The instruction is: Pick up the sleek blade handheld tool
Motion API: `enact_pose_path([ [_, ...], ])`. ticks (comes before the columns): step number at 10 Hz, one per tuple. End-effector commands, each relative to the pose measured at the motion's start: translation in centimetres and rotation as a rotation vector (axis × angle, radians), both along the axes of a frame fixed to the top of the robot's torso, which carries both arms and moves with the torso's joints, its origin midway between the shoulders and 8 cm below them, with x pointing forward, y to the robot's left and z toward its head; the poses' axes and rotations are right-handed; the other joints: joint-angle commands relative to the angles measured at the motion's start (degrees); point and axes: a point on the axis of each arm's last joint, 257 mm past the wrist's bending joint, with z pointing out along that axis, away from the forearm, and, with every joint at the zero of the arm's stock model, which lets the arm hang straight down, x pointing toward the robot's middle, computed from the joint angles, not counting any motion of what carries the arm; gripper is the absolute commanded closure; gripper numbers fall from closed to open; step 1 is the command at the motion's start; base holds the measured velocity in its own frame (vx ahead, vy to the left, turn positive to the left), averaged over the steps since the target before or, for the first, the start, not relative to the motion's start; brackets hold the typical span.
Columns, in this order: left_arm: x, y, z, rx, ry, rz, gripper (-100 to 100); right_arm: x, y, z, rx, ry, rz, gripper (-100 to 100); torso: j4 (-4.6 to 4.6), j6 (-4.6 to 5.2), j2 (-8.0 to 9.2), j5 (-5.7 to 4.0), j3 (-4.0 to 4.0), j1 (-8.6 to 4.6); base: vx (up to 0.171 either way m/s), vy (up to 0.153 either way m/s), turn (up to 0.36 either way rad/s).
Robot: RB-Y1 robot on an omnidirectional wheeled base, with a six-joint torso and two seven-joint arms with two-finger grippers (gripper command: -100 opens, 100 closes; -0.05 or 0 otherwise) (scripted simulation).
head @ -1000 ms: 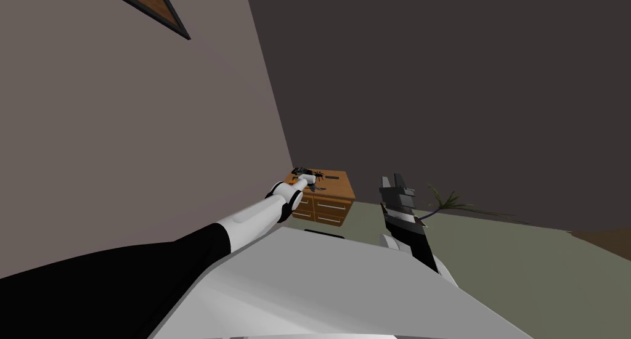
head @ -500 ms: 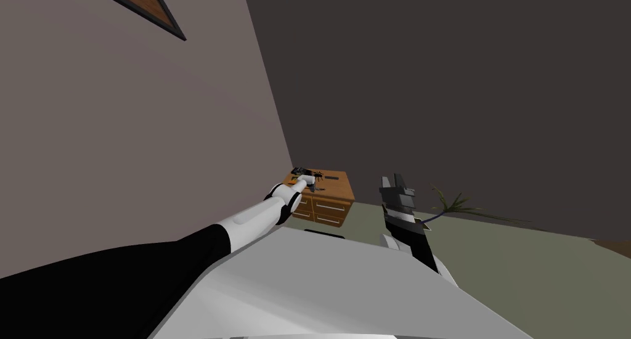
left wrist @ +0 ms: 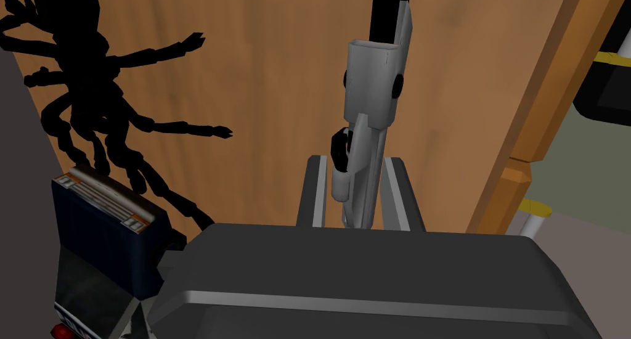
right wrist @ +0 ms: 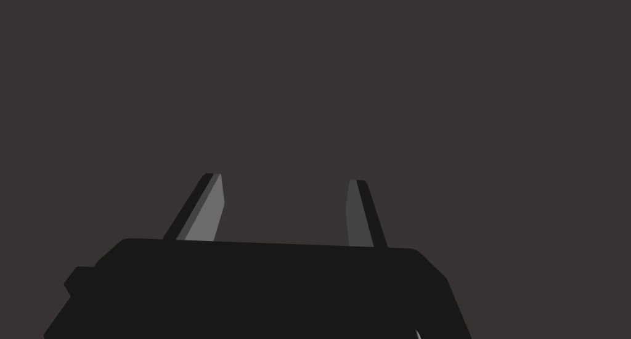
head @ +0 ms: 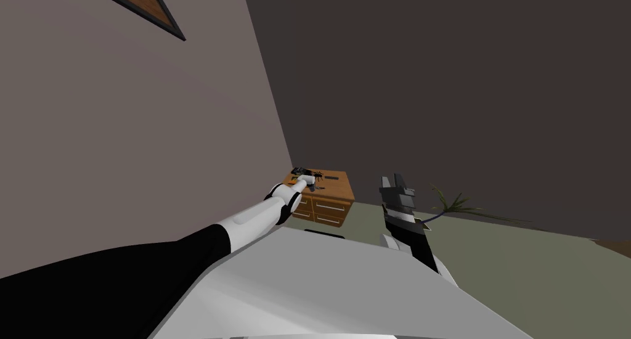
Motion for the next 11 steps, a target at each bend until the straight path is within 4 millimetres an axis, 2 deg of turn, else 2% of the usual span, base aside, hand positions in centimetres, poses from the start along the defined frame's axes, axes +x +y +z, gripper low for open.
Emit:
enact_pose_path([
  [1,0.0,0.0,0.0,0.0,0.0,0.0,0,0.0,0.0,0.0,0.0,0.0,0.0,0,0.0,0.0,0.0,0.0,0.0,0.0,0.0,0.0,0.0],
  [2,0.3,-0.3,0.4,0.0,-0.001,0.017,100,0.0,0.0,0.0,0.0,0.0,0.0,0,0.0,0.0,0.0,0.0,0.0,0.0,-0.024,0.062,-0.12],
  [6,0.7,-0.8,1.3,0.0,-0.001,0.053,100,0.0,0.0,0.0,0.0,0.0,0.0,0,0.06,-0.01,0.2,0.06,0.13,0.32,-0.042,0.089,-0.107],
  [10,1.0,-1.1,1.9,0.001,-0.003,0.074,100,0.0,0.0,0.0,0.0,0.0,0.0,0,0.07,0.0,0.19,0.05,0.12,0.21,-0.034,0.053,-0.076],
  [11,1.0,-1.2,1.9,0.0,-0.003,0.076,0,0.0,0.0,0.0,0.0,0.0,0.0,0,0.05,-0.04,0.13,0.03,0.09,0.13,0.0,0.0,0.0],
])
